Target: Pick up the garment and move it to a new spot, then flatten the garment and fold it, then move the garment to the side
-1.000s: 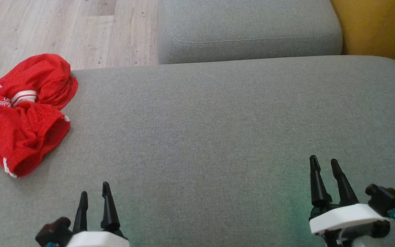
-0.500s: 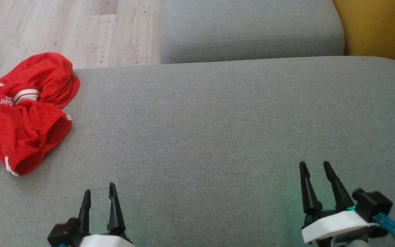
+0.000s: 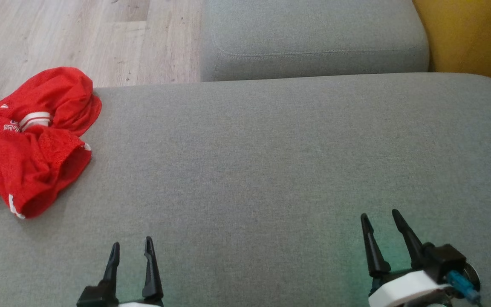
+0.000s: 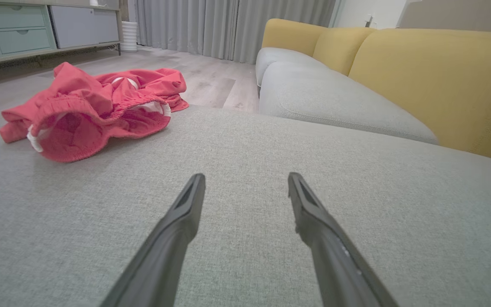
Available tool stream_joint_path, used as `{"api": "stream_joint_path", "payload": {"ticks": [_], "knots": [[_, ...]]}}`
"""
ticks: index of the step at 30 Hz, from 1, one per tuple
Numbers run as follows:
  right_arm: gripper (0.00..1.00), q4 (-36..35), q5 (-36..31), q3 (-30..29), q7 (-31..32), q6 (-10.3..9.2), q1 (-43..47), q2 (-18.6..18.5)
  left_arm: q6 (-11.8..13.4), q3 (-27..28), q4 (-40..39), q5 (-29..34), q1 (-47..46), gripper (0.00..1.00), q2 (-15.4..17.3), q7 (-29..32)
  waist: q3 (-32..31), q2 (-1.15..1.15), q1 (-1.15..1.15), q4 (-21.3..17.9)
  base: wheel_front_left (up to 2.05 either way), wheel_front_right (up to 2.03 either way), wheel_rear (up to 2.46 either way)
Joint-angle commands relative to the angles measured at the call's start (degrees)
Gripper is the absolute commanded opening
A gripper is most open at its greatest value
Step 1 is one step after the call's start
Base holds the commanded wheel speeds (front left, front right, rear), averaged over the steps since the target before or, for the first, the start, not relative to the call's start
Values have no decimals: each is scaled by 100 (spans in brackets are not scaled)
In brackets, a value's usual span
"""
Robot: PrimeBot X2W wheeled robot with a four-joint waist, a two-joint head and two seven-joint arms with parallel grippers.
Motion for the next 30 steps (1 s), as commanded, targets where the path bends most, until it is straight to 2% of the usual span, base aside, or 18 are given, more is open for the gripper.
{"api": "stream_joint_path", "payload": {"ticks": [1, 23, 26, 30], "knots": [[100, -131, -221, 172, -122, -4, -198, -58, 52, 119, -138, 191, -142, 100, 21, -115, -7, 0, 0, 1, 0, 0, 0], [100, -110, -231, 134, -129, -4, -225, -59, 70, 130, 103, 64, -190, 100, 26, -123, -24, 0, 0, 11, 0, 0, 0], [100, -141, -236, 111, -129, -4, -201, -59, 61, 106, 127, 65, -215, 100, 29, -122, -28, 0, 0, 94, 0, 0, 0], [100, -167, -203, 70, -129, -4, -157, -59, 56, 84, 129, 57, -257, 100, 37, -122, -57, 0, 0, 398, 0, 0, 0]]}}
